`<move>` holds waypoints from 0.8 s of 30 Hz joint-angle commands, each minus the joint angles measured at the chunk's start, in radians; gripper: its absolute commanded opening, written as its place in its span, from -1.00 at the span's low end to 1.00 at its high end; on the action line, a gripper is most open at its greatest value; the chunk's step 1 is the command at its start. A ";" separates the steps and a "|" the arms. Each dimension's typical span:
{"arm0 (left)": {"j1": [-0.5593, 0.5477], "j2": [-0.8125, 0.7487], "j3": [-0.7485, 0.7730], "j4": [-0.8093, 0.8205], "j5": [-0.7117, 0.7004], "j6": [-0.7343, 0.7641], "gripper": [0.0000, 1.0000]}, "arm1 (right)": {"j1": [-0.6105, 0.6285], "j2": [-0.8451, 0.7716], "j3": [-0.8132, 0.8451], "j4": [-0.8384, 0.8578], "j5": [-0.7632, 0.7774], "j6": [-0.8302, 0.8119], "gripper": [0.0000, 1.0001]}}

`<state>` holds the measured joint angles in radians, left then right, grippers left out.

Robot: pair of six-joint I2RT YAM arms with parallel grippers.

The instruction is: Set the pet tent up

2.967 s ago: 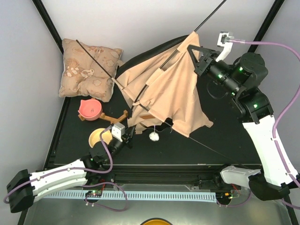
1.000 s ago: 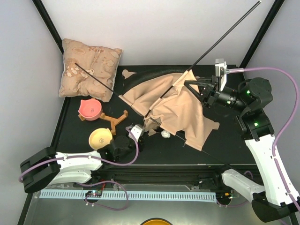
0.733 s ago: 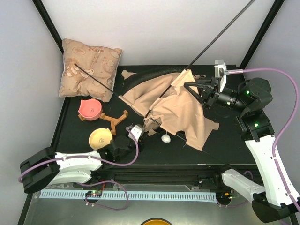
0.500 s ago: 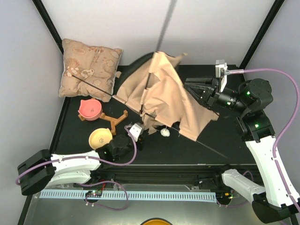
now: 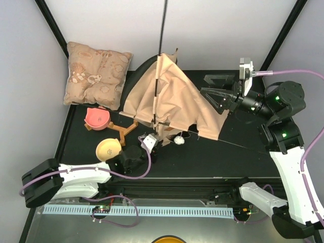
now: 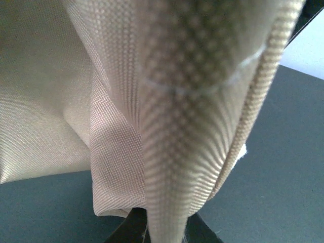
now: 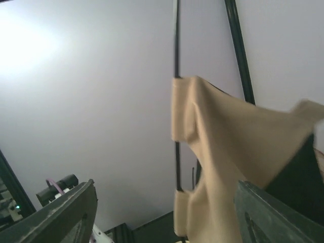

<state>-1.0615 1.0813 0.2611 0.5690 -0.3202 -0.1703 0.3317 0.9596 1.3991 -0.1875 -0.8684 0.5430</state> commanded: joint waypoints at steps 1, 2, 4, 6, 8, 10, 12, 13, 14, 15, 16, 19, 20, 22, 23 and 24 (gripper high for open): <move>-0.020 0.063 0.015 -0.153 0.003 0.019 -0.97 | 0.030 0.048 0.102 -0.071 -0.023 -0.075 0.58; -0.024 0.069 0.018 -0.152 0.003 0.021 -0.97 | 0.044 0.063 0.134 -0.114 -0.016 -0.111 0.64; -0.028 0.078 0.029 -0.153 0.003 0.023 -0.97 | 0.086 0.095 0.192 -0.165 0.015 -0.160 0.74; -0.034 0.084 0.037 -0.155 0.003 0.021 -0.97 | 0.121 0.128 0.240 -0.202 0.068 -0.188 0.88; -0.040 0.090 0.044 -0.155 0.002 0.019 -0.97 | 0.151 0.158 0.279 -0.237 0.128 -0.222 1.00; -0.046 0.096 0.049 -0.155 -0.001 0.017 -0.97 | 0.180 0.189 0.336 -0.287 0.216 -0.266 1.00; -0.053 0.103 0.053 -0.156 -0.006 0.015 -0.97 | 0.220 0.221 0.383 -0.327 0.314 -0.327 1.00; -0.057 0.107 0.055 -0.156 -0.008 0.015 -0.97 | 0.239 0.239 0.411 -0.342 0.352 -0.354 1.00; -0.060 0.111 0.058 -0.157 -0.009 0.015 -0.97 | 0.255 0.271 0.443 -0.360 0.390 -0.382 1.00; -0.062 0.115 0.062 -0.159 -0.013 0.015 -0.97 | 0.272 0.297 0.485 -0.389 0.418 -0.409 1.00; -0.065 0.118 0.065 -0.162 -0.015 0.016 -0.97 | 0.285 0.326 0.525 -0.417 0.441 -0.437 1.00; -0.071 0.121 0.069 -0.162 -0.021 0.017 -0.97 | 0.320 0.407 0.643 -0.496 0.513 -0.513 1.00; -0.072 0.121 0.069 -0.162 -0.023 0.017 -0.97 | 0.331 0.427 0.670 -0.511 0.540 -0.528 1.00; -0.075 0.124 0.070 -0.159 -0.026 0.018 -0.97 | 0.344 0.461 0.707 -0.523 0.571 -0.538 1.00; -0.076 0.127 0.071 -0.159 -0.026 0.017 -0.97 | 0.345 0.476 0.724 -0.529 0.566 -0.538 0.94; -0.077 0.129 0.072 -0.159 -0.028 0.017 -0.97 | 0.346 0.489 0.738 -0.536 0.543 -0.537 0.82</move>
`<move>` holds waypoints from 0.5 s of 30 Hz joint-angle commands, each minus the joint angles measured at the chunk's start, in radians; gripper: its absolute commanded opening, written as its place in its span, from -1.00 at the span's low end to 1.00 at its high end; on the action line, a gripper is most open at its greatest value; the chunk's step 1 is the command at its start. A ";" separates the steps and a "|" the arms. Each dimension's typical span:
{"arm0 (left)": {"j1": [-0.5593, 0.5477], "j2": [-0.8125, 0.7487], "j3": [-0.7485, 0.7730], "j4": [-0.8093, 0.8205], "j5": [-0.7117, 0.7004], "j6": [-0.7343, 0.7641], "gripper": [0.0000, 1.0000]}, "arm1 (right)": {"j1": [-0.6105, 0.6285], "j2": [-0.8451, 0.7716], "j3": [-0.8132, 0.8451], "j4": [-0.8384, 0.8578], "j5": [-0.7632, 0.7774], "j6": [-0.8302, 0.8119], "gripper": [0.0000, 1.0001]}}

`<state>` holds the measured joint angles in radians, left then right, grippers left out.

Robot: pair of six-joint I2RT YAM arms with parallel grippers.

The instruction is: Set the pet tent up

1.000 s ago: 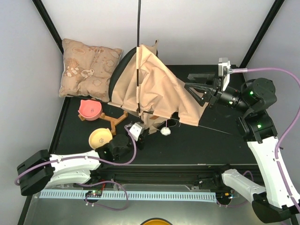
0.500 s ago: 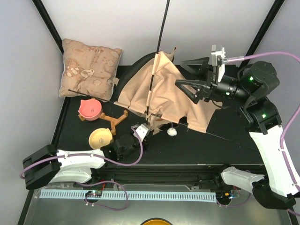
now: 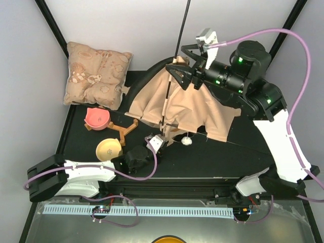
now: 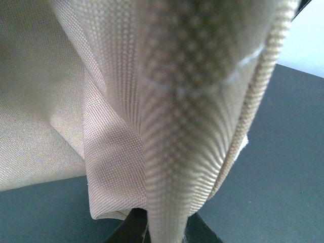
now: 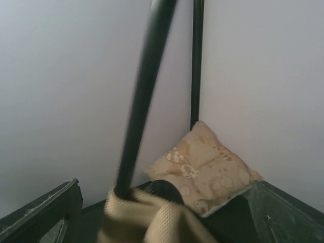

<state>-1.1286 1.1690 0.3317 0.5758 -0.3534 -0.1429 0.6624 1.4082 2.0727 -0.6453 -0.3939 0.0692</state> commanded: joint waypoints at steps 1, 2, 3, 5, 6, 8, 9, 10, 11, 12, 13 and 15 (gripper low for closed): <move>-0.011 0.043 0.004 -0.166 0.005 -0.011 -0.97 | 0.015 0.051 0.078 -0.085 0.043 -0.060 0.67; -0.012 0.044 0.004 -0.167 0.004 -0.009 -0.97 | 0.015 0.058 0.084 -0.087 0.020 -0.055 0.44; -0.013 0.043 0.004 -0.168 0.004 -0.009 -0.97 | 0.015 0.060 0.082 -0.086 0.002 -0.053 0.10; -0.015 0.043 0.003 -0.168 0.001 -0.009 -0.97 | 0.015 0.058 0.079 -0.082 -0.024 -0.048 -0.60; -0.015 0.041 0.002 -0.167 0.000 -0.009 -0.97 | 0.015 0.051 0.069 -0.074 -0.037 -0.045 -0.88; -0.017 0.040 0.000 -0.166 -0.002 -0.008 -0.97 | 0.016 0.033 0.044 -0.047 -0.072 -0.034 -0.97; -0.017 0.039 -0.002 -0.166 -0.004 -0.007 -0.97 | 0.016 0.016 0.026 -0.029 -0.087 -0.027 -0.97; -0.017 0.038 -0.001 -0.167 -0.004 -0.007 -0.97 | 0.015 0.004 0.011 -0.012 -0.102 -0.016 -0.97; -0.017 0.035 0.000 -0.169 -0.003 -0.007 -0.97 | 0.015 -0.005 -0.003 0.000 -0.116 -0.008 -0.97; -0.018 0.032 0.001 -0.173 -0.001 -0.009 -0.96 | 0.016 -0.013 -0.016 0.010 -0.127 -0.003 -0.97; -0.019 0.029 0.001 -0.178 0.001 -0.010 -0.93 | 0.015 -0.020 -0.028 0.017 -0.139 0.001 -0.97; -0.019 0.018 0.001 -0.188 0.004 -0.020 -0.81 | 0.016 -0.031 -0.058 0.028 -0.147 0.003 -0.97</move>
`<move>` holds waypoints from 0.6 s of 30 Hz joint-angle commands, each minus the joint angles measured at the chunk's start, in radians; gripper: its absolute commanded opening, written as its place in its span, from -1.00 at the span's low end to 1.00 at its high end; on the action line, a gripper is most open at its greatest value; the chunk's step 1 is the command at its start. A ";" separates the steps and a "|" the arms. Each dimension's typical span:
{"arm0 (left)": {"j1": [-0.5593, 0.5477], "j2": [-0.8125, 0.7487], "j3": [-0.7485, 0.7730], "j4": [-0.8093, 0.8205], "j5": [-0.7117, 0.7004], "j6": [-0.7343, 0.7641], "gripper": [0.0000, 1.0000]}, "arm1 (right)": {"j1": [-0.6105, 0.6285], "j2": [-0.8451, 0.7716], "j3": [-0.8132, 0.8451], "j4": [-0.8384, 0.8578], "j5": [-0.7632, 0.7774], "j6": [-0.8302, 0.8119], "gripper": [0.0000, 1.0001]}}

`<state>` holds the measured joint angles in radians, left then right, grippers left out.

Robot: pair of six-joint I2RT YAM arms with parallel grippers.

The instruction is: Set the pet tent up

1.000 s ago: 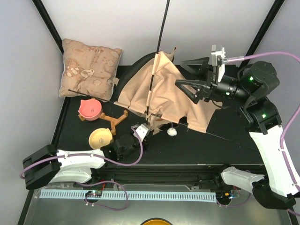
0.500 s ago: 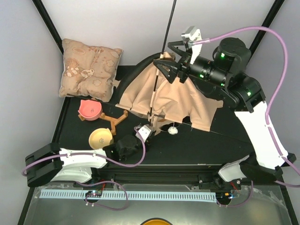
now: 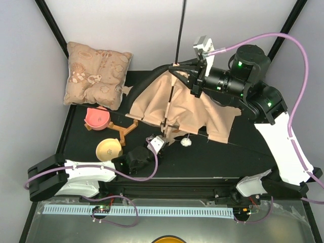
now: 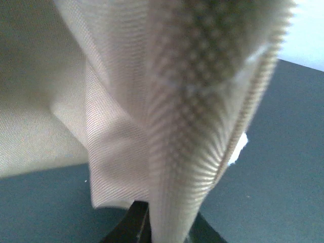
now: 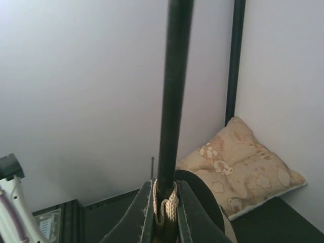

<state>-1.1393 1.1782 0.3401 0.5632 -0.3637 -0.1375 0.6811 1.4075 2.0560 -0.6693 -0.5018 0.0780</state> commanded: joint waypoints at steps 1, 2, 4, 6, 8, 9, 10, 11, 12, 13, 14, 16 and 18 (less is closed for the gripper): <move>-0.007 0.001 -0.008 -0.182 0.017 -0.031 -0.78 | -0.003 -0.036 -0.059 0.056 -0.041 -0.008 -0.97; -0.008 -0.007 -0.010 -0.186 0.020 -0.036 -0.77 | -0.003 -0.042 -0.081 0.062 -0.042 -0.010 -0.97; -0.008 -0.023 -0.013 -0.200 0.019 -0.046 -0.74 | -0.004 -0.051 -0.126 0.071 -0.052 -0.007 -0.97; -0.008 -0.047 -0.016 -0.218 0.019 -0.056 -0.71 | -0.004 -0.061 -0.160 0.081 -0.068 0.002 -0.97; -0.008 -0.072 -0.018 -0.235 0.019 -0.064 -0.68 | -0.003 -0.080 -0.201 0.103 -0.071 0.018 -0.97; -0.008 -0.088 -0.017 -0.248 0.020 -0.068 -0.66 | -0.003 -0.091 -0.222 0.120 -0.071 0.026 -0.97; -0.008 -0.105 -0.014 -0.263 0.023 -0.072 -0.63 | -0.004 -0.103 -0.242 0.133 -0.069 0.031 -0.97; -0.008 -0.123 -0.006 -0.290 0.031 -0.077 -0.61 | -0.004 -0.112 -0.256 0.141 -0.067 0.032 -0.98; -0.007 -0.144 0.003 -0.320 0.039 -0.081 -0.58 | -0.003 -0.119 -0.269 0.143 -0.064 0.031 -0.97; -0.008 -0.168 0.015 -0.358 0.048 -0.086 -0.56 | -0.004 -0.124 -0.279 0.141 -0.058 0.030 -0.97; -0.007 -0.197 0.027 -0.399 0.057 -0.092 -0.53 | -0.004 -0.129 -0.289 0.140 -0.053 0.028 -0.97; -0.009 -0.261 0.057 -0.484 0.068 -0.099 -0.48 | -0.003 -0.144 -0.325 0.142 -0.045 0.025 -0.97; -0.007 -0.332 0.098 -0.578 0.070 -0.101 -0.44 | -0.003 -0.164 -0.377 0.163 -0.040 0.029 -0.97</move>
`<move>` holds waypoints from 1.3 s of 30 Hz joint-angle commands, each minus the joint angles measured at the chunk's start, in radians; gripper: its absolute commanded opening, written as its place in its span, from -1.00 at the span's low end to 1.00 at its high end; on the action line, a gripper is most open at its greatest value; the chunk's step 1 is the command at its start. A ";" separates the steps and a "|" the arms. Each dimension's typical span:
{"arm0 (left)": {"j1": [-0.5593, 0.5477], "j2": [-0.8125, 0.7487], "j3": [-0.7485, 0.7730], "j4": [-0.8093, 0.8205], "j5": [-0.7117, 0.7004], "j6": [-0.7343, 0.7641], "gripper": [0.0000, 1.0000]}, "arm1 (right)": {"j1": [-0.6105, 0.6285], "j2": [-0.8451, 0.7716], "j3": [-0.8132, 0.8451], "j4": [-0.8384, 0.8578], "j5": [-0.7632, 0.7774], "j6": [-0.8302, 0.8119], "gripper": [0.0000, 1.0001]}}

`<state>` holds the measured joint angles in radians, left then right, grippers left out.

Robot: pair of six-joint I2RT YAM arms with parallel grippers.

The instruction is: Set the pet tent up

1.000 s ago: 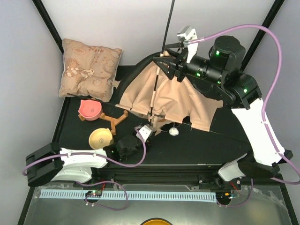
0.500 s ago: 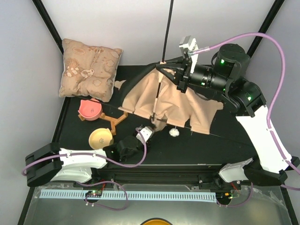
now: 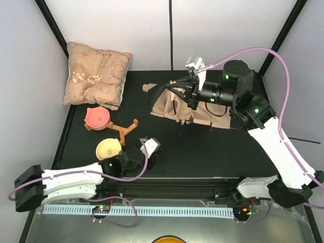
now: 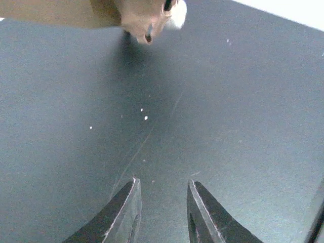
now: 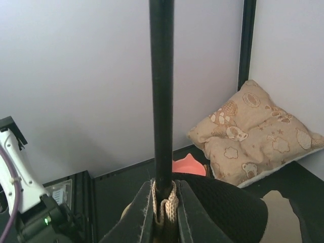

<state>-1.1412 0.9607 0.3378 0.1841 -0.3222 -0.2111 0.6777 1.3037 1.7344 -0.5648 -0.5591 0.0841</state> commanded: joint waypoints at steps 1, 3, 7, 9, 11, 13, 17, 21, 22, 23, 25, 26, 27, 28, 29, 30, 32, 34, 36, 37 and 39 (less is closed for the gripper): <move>-0.006 -0.150 0.126 -0.248 0.028 -0.025 -0.41 | 0.000 -0.071 -0.084 0.071 0.014 0.027 -0.97; -0.006 -0.223 0.183 -0.346 0.032 -0.024 -0.34 | 0.000 -0.104 -0.151 0.110 -0.001 0.043 -0.97; -0.005 -0.323 0.285 -0.412 0.064 -0.014 -0.21 | 0.000 -0.180 -0.342 0.214 -0.059 0.080 -0.97; -0.005 -0.357 0.334 -0.421 0.086 -0.011 -0.11 | 0.000 -0.218 -0.429 0.252 -0.089 0.080 -0.97; -0.006 -0.378 0.375 -0.428 0.106 -0.013 -0.06 | 0.002 -0.257 -0.512 0.289 -0.117 0.073 -0.97; -0.005 -0.382 0.419 -0.435 0.136 -0.016 -0.04 | 0.007 -0.290 -0.588 0.326 -0.132 0.074 -0.98; -0.005 -0.341 0.495 -0.423 0.261 -0.028 -0.04 | 0.034 -0.339 -0.703 0.413 -0.115 0.086 -0.97; -0.005 -0.287 0.565 -0.392 0.300 -0.077 -0.01 | 0.092 -0.349 -0.786 0.455 -0.046 0.057 -0.97; -0.005 -0.274 0.581 -0.379 0.301 -0.086 0.02 | 0.111 -0.341 -0.793 0.450 -0.024 0.039 -0.98; -0.005 -0.260 0.598 -0.363 0.297 -0.096 0.05 | 0.128 -0.330 -0.799 0.447 -0.005 0.023 -0.97; -0.001 -0.236 0.629 -0.328 0.284 -0.114 0.11 | 0.158 -0.308 -0.806 0.450 0.032 0.005 -0.97; 0.003 -0.223 0.645 -0.315 0.276 -0.123 0.13 | 0.168 -0.301 -0.814 0.458 0.048 0.000 -0.98; 0.008 -0.208 0.665 -0.307 0.266 -0.131 0.14 | 0.177 -0.298 -0.823 0.474 0.060 0.004 -0.97; 0.015 -0.192 0.688 -0.306 0.259 -0.137 0.14 | 0.187 -0.296 -0.834 0.490 0.068 0.004 -0.98; 0.023 -0.177 0.721 -0.309 0.262 -0.140 0.15 | 0.192 -0.296 -0.841 0.504 0.076 0.006 -0.97; 0.029 -0.163 0.737 -0.315 0.264 -0.143 0.16 | 0.195 -0.296 -0.848 0.517 0.080 0.007 -0.97; 0.050 -0.141 0.799 -0.341 0.262 -0.151 0.16 | 0.200 -0.293 -0.856 0.532 0.077 0.006 -0.97; 0.074 -0.128 0.841 -0.372 0.256 -0.157 0.17 | 0.203 -0.285 -0.858 0.534 0.075 0.006 -0.97; 0.113 -0.117 0.876 -0.386 0.288 -0.158 0.15 | 0.209 -0.282 -0.859 0.536 0.074 0.003 -0.97; 0.140 -0.103 0.896 -0.397 0.323 -0.165 0.13 | 0.212 -0.282 -0.860 0.540 0.074 0.003 -0.98; 0.209 -0.073 0.939 -0.420 0.423 -0.189 0.11 | 0.217 -0.281 -0.861 0.542 0.073 -0.001 -0.98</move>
<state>-1.0229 0.8490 1.1858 -0.1894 -0.0357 -0.3550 0.8829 1.0176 0.8875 -0.0437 -0.5125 0.0570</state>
